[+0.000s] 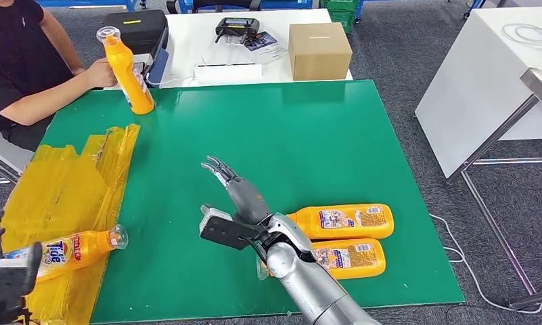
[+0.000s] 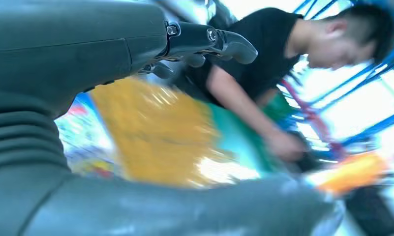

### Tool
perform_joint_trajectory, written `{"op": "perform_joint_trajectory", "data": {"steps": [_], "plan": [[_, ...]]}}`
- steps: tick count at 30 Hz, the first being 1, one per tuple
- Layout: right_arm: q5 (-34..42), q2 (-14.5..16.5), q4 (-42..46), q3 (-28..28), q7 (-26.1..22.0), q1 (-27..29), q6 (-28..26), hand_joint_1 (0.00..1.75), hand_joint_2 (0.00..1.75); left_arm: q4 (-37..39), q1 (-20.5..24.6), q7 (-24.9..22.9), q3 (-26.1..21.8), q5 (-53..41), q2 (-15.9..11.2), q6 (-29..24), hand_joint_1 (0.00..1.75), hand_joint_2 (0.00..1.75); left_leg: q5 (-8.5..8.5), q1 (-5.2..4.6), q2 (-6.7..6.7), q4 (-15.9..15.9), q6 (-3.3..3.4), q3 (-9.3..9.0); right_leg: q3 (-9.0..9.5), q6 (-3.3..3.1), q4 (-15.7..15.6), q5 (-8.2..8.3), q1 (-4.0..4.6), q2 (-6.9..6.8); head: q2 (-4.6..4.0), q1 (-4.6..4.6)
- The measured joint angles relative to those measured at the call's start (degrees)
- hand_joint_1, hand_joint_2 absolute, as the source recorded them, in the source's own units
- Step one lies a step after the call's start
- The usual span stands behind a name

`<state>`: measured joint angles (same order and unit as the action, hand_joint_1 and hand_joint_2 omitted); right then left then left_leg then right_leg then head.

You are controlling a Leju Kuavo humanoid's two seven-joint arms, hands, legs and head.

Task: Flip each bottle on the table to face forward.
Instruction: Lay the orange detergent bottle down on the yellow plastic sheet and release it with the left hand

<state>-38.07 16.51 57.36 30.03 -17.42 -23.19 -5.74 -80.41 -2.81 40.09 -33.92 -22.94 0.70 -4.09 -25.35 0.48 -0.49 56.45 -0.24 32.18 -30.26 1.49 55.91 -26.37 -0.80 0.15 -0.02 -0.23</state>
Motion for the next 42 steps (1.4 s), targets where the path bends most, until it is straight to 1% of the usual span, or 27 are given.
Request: {"op": "perform_joint_trajectory", "data": {"steps": [3,5,8,10,13,16,20,28,32,34,36,39,42], "plan": [[-1.84,0.10,0.96,0.00,-0.21,0.87,-0.78,0.00,0.00,-3.43,0.67,0.10,-1.26,11.53,2.34,10.33,0.00,0.00,0.00,-0.01,0.00,0.00,0.00,0.00,0.01,0.00,0.00,0.00,0.00,0.00,0.00,-0.01],[-2.38,-0.15,2.17,0.00,-0.38,1.79,-0.39,0.00,0.00,-5.82,0.85,0.10,-2.66,17.13,4.48,17.18,0.00,0.00,0.00,-0.02,0.02,0.00,0.00,0.01,0.00,0.01,-0.01,0.00,-0.01,0.01,0.00,0.00],[-0.56,-1.31,5.08,-0.01,-1.35,3.42,1.51,0.00,0.00,-9.64,0.28,-0.49,-4.10,23.28,8.28,24.94,0.00,0.00,-0.01,-0.03,0.01,0.01,0.01,0.04,0.00,0.01,-0.08,0.00,-0.02,0.01,0.00,0.00],[1.50,-2.60,7.91,-0.02,-2.12,4.90,3.14,0.00,0.00,-12.20,-0.87,-1.02,-4.37,26.64,10.74,28.48,0.00,0.00,-0.02,-0.03,0.00,0.01,0.02,0.07,0.01,0.01,-0.13,0.00,-0.02,0.00,0.00,-0.01],[2.77,-4.46,11.68,-0.02,-2.62,6.97,4.28,0.00,0.00,-15.15,-2.61,-1.23,-4.40,28.33,13.65,30.32,0.00,0.00,-0.04,-0.03,0.01,0.01,0.03,0.12,-0.03,0.01,-0.16,0.01,-0.02,0.00,0.00,0.00],[3.00,-5.47,13.85,-0.02,-2.67,7.99,4.57,0.00,0.00,-16.75,-3.23,-1.27,-4.42,28.64,15.12,30.54,0.00,0.00,-0.04,-0.01,0.00,0.01,0.03,0.12,-0.03,0.02,-0.16,0.01,-0.02,0.00,0.00,-0.01],[3.05,-6.27,15.27,-0.02,-2.69,8.42,4.75,0.00,0.00,-17.69,-3.47,-1.30,-4.44,28.77,16.05,30.65,0.00,0.00,-0.03,0.02,0.00,0.01,0.03,0.10,-0.01,0.01,-0.15,0.01,0.01,0.00,0.00,-0.01],[3.05,-6.93,16.09,-0.02,-2.69,8.75,4.78,0.00,0.00,-18.30,-3.65,-1.31,-4.49,28.77,16.76,30.87,0.00,0.00,-0.02,0.01,0.00,0.01,0.02,0.11,0.00,0.01,-0.15,0.01,0.01,0.00,0.00,-0.01],[3.17,-6.98,16.22,-0.02,-2.86,8.89,4.81,0.00,1.75,-18.51,-3.75,-1.31,-4.52,28.84,16.92,31.12,0.00,0.00,-0.02,0.00,0.00,0.01,0.03,0.11,-0.01,0.01,-0.16,0.01,0.00,0.00,0.00,-0.01],[3.61,-7.29,17.18,-0.02,-3.40,9.57,4.97,0.00,1.75,-18.97,-4.36,-1.14,-4.24,29.18,17.27,31.79,0.00,0.00,-0.03,0.00,0.00,0.01,0.03,0.10,-0.02,0.01,-0.16,0.01,0.00,0.00,0.00,-0.02],[3.84,-8.10,19.78,-0.02,-4.00,11.54,5.05,0.00,1.75,-20.39,-6.40,-0.69,-2.53,29.07,17.79,30.89,0.00,0.00,-0.05,-0.01,0.00,0.02,0.04,0.10,-0.04,0.02,-0.17,0.00,-0.01,0.00,0.00,-0.03],[2.43,-9.85,24.73,-0.02,-4.34,15.70,4.50,0.00,1.75,-23.56,-10.88,-0.35,3.43,25.94,18.40,25.98,0.00,0.00,-0.09,-0.02,-0.01,0.02,0.08,0.17,-0.09,0.02,-0.23,-0.01,-0.02,-0.01,0.00,-0.02],[0.53,-11.78,28.32,-0.03,-4.05,18.99,4.32,0.00,1.75,-26.29,-13.92,-0.33,10.41,21.95,18.82,23.06,0.00,0.00,-0.14,-0.03,-0.02,0.02,0.13,0.21,-0.08,0.03,-0.26,-0.01,-0.02,-0.02,0.00,-0.02]]}}
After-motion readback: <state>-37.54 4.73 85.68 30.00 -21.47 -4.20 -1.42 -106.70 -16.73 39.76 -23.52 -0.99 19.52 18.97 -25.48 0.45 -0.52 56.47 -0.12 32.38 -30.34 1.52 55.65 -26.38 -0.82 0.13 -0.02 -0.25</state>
